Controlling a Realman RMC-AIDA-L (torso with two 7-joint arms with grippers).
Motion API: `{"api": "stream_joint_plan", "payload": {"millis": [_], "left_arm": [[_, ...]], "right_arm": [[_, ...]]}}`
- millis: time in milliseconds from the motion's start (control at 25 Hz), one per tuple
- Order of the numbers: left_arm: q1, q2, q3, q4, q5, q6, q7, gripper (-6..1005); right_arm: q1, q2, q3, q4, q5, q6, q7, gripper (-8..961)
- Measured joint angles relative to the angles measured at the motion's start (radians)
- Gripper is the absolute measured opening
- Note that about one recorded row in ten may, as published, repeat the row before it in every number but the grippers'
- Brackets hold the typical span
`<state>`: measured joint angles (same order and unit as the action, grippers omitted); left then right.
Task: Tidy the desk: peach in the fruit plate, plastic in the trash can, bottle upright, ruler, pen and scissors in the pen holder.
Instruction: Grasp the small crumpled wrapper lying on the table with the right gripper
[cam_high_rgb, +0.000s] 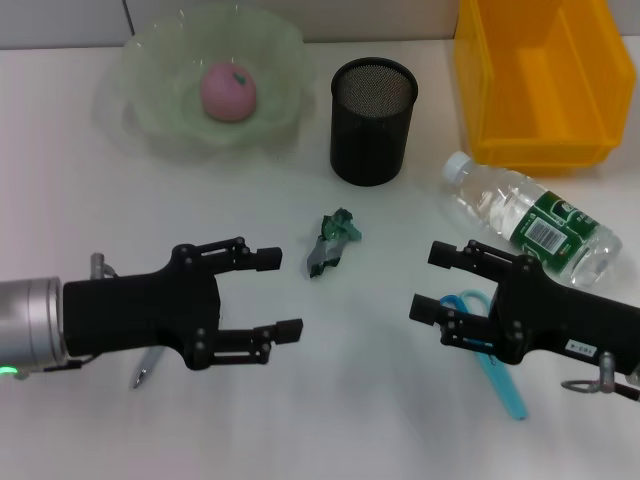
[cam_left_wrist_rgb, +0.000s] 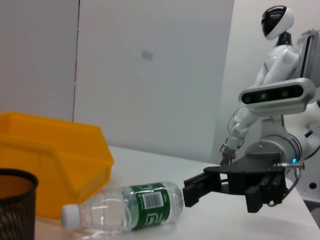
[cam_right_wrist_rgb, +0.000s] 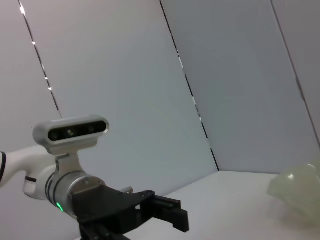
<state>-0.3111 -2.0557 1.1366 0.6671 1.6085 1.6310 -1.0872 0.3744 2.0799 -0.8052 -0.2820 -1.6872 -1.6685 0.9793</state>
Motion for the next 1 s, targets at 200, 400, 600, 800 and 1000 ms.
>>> {"api": "stream_joint_plan", "payload": {"millis": [200, 400, 600, 800, 1000], "left_arm": [[-0.020, 0.015, -0.020, 0.054, 0.047, -0.012, -0.102, 802], [-0.020, 0.011, -0.022, 0.055, 0.053, -0.031, -0.097, 802], [-0.027, 0.008, -0.019, 0.059, 0.054, -0.058, -0.094, 802], [-0.031, 0.008, -0.012, 0.060, 0.054, -0.068, -0.094, 802], [-0.031, 0.008, -0.012, 0.060, 0.054, -0.068, -0.094, 802]], "right_arm": [[0.013, 0.001, 0.001, -0.045, 0.000, 0.077, 0.105, 798], [0.043, 0.000, -0.001, -0.152, -0.001, 0.101, 0.322, 798], [0.106, -0.013, -0.038, -0.394, -0.139, 0.143, 0.706, 798], [0.248, -0.010, -0.060, -0.621, -0.478, 0.137, 1.094, 797], [0.402, -0.014, -0.136, -0.665, -0.718, 0.124, 1.355, 796]]}}
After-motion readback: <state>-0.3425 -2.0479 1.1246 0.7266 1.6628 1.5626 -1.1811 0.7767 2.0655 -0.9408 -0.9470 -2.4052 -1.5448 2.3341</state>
